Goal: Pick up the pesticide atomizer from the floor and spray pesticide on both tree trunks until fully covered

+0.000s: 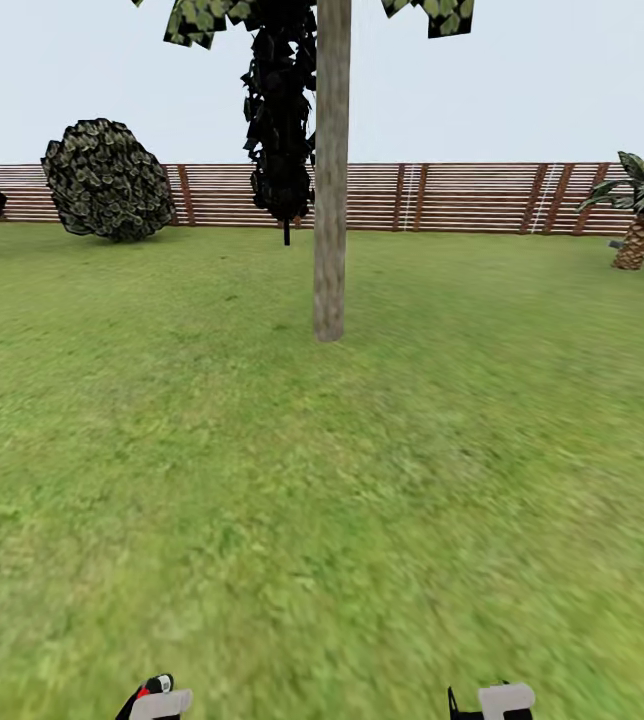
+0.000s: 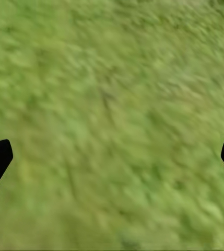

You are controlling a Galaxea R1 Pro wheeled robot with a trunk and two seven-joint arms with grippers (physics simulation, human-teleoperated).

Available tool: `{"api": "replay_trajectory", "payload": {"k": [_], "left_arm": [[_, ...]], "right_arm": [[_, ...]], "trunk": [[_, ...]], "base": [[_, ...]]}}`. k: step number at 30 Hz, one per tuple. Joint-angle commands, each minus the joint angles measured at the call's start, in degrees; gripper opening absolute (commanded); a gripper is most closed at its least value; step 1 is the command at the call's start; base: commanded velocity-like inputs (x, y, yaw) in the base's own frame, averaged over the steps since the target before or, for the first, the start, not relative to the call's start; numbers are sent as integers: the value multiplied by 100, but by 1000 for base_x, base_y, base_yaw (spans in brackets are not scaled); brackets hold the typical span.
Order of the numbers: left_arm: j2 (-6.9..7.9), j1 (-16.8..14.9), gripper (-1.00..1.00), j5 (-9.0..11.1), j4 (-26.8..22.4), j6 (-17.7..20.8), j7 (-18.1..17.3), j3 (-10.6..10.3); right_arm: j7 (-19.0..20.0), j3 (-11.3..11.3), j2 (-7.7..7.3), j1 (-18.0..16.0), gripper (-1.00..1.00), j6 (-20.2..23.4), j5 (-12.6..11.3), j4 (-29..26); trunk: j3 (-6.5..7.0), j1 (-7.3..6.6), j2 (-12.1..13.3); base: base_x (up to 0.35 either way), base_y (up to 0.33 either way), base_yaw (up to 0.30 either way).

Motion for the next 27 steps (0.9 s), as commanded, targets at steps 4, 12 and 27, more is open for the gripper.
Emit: {"api": "replay_trajectory", "payload": {"k": [4, 12, 27], "left_arm": [[0, 0, -100, -1, -1, 0, -4, 1], [0, 0, -100, -1, -1, -4, 0, 1], [0, 0, -100, -1, -1, -4, 1, 1]], "right_arm": [[-12, -5, -3, 0, 100, -4, 0, -4], [-13, -2, -2, 0, 100, -5, 0, -9], [-18, -1, -1, 0, 100, -5, 0, -9]], "trunk": [[0, 0, 0], [0, 0, 0], [0, 0, 0]], "base": [[338, 0, 0], [338, 0, 0], [338, 0, 0]]}}
